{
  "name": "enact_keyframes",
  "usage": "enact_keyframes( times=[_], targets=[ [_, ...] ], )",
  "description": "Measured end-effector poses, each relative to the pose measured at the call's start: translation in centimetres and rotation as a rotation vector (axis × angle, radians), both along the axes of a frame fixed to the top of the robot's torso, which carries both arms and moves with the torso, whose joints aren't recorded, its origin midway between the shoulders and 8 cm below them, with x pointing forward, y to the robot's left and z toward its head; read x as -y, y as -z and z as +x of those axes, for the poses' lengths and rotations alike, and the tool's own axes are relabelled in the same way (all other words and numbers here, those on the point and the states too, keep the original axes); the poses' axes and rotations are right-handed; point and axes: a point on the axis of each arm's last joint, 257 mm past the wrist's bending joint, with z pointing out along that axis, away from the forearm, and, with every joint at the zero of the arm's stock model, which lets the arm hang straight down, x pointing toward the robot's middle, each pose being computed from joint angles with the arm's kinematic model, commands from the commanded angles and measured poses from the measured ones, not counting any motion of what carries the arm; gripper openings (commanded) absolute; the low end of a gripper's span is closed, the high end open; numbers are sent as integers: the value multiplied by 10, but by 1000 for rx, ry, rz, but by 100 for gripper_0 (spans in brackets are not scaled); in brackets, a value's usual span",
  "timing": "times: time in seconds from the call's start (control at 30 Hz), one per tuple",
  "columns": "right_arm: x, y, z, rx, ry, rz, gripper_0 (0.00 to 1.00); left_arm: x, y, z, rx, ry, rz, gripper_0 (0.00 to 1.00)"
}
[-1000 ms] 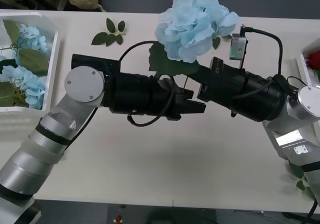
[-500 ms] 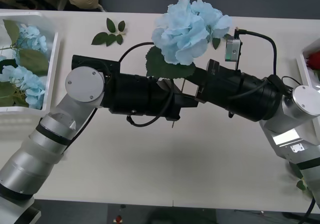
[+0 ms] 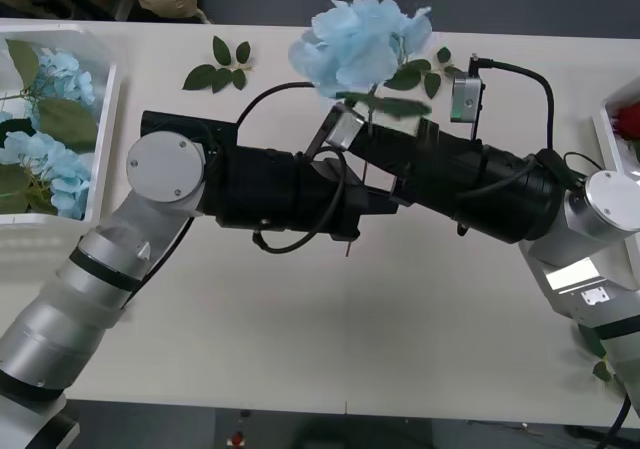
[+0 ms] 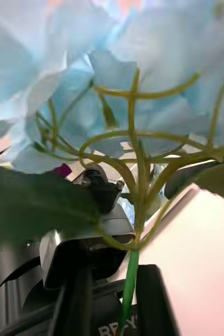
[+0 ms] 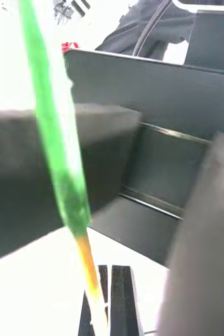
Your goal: Put the red flowers into the right box and the blue flowers into the left box
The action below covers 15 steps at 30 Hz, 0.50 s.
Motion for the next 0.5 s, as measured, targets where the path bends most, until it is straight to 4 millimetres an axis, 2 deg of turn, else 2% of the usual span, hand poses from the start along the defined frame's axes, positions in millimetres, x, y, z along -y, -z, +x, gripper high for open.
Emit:
enact_keyframes(
  times=[0.13,0.4,0.5],
  targets=[
    [-1,-3,1,6,-2,-1,84,-7,1,2,-5,-4,5,0],
    [7,-9,3,22,-5,-18,86,-16,-1,5,-12,-11,1,0],
    [12,-10,4,28,-1,-26,86,-28,-1,11,-10,-28,10,0]
  ],
)
